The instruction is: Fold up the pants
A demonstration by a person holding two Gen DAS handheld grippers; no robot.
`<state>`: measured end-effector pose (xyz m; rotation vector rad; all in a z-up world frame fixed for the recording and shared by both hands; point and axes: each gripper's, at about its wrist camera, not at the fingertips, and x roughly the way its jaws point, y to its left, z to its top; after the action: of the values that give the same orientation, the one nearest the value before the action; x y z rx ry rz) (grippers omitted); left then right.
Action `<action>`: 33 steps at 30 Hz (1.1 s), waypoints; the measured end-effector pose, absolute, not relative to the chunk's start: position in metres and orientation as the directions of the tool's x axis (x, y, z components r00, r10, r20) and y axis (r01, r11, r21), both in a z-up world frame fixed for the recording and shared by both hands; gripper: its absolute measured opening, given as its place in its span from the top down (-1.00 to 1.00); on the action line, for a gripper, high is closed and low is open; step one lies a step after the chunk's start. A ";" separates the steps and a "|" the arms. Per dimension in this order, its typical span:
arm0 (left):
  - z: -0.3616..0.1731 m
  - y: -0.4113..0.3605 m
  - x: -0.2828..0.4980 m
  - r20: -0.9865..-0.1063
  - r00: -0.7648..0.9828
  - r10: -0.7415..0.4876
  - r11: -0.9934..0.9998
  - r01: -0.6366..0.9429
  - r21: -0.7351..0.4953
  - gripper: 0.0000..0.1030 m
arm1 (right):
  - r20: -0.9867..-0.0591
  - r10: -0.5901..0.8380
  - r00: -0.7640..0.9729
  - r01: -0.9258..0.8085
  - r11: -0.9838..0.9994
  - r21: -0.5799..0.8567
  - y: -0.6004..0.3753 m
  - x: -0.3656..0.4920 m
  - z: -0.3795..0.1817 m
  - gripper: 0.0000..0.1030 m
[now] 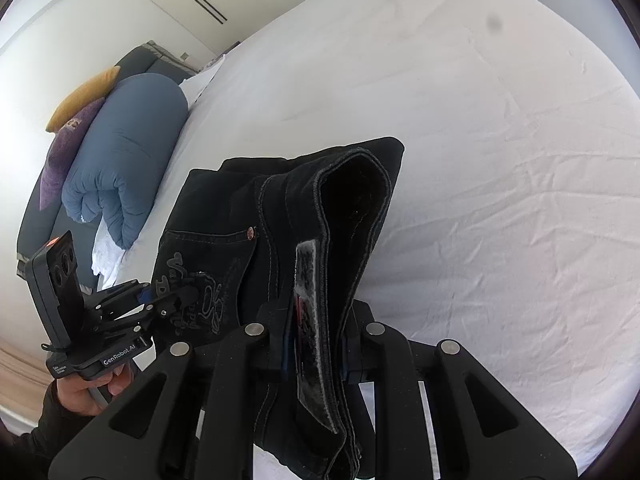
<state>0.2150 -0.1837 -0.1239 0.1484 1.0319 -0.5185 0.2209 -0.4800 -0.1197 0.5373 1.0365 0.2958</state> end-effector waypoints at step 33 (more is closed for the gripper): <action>-0.025 -0.189 0.086 -0.506 0.812 -0.290 0.943 0.333 -0.006 -1.00 | -0.648 0.077 0.757 0.112 0.963 0.244 -0.464 0.104 -0.052 -0.22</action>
<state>0.0856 -0.1893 -0.0246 0.0843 0.5264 -0.3329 0.1043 -0.4637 -0.0519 0.2775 0.7135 -0.0196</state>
